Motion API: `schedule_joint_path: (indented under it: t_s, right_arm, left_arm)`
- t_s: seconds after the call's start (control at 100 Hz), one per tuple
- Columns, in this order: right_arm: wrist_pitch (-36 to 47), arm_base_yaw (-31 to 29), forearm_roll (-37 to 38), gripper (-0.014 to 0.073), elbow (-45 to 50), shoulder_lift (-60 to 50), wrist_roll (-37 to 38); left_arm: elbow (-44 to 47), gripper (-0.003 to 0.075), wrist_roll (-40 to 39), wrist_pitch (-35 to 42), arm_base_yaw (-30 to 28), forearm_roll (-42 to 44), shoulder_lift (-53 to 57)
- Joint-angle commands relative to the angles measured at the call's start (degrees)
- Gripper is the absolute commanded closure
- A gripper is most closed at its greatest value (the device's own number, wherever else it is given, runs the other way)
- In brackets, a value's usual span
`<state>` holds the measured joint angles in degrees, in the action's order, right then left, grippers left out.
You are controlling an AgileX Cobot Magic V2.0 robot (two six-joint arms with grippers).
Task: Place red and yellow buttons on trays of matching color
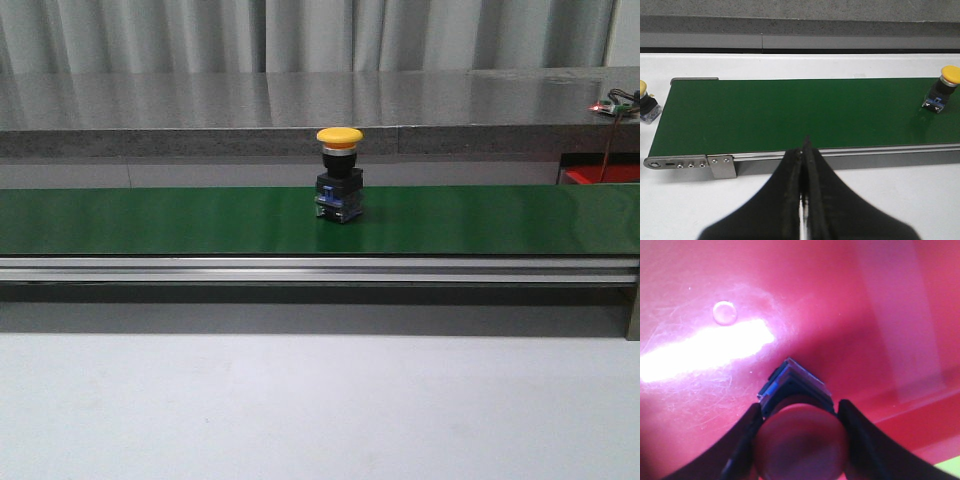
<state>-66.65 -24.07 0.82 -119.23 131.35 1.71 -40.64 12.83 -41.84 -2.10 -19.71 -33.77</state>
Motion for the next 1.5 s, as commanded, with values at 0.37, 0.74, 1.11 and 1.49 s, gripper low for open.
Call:
schedule_joint_path:
  t_s: [0.37, 0.74, 1.11, 1.49]
  right_arm:
    - [-4.5, -0.2, 1.7, -0.0048, -4.5, -5.1, -0.8]
    - [-7.9, -0.1, -2.8, -0.0047, -4.8, -14.4, -1.7]
    - [-9.8, 9.6, -6.1, -0.0047, -4.8, -20.4, -6.3]
    - [-9.9, 26.7, -6.2, -0.0047, -4.5, -21.4, -6.3]
  left_arm:
    - [-1.7, 0.0739, 0.0, 4.0, 0.5, -1.7, -0.1]
    - [-1.7, 0.0739, 0.0, 4.0, 0.5, -1.7, -0.1]
    - [-1.7, 0.0739, 0.0, 4.0, 0.5, -1.7, -0.1]
    - [-1.7, 0.0739, 0.0, 4.0, 0.5, -1.7, -0.1]
